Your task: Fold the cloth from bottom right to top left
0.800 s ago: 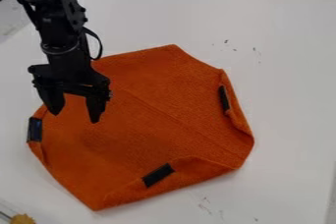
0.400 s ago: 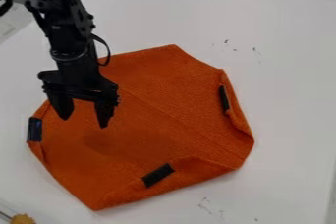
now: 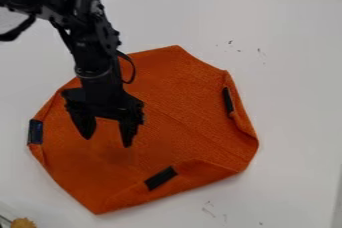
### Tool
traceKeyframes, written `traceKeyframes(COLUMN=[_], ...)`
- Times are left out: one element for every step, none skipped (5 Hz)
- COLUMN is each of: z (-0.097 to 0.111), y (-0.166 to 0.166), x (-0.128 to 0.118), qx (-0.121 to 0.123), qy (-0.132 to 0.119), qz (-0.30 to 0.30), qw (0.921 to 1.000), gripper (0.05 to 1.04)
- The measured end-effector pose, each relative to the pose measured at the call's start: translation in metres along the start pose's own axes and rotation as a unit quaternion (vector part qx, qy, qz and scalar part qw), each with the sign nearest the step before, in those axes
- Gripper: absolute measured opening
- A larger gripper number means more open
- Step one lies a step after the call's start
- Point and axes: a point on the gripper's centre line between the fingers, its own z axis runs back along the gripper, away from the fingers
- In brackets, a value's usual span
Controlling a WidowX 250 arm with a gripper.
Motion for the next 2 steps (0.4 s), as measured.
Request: traceKeyframes(z=[-0.003, -0.003], y=[-0.031, -0.060], x=[-0.022, -0.036], qx=[-0.022, -0.031], qy=[0.015, 0.016], qz=[0.004, -0.007], qw=[0.9996, 0.9994], gripper=[1.000, 1.000])
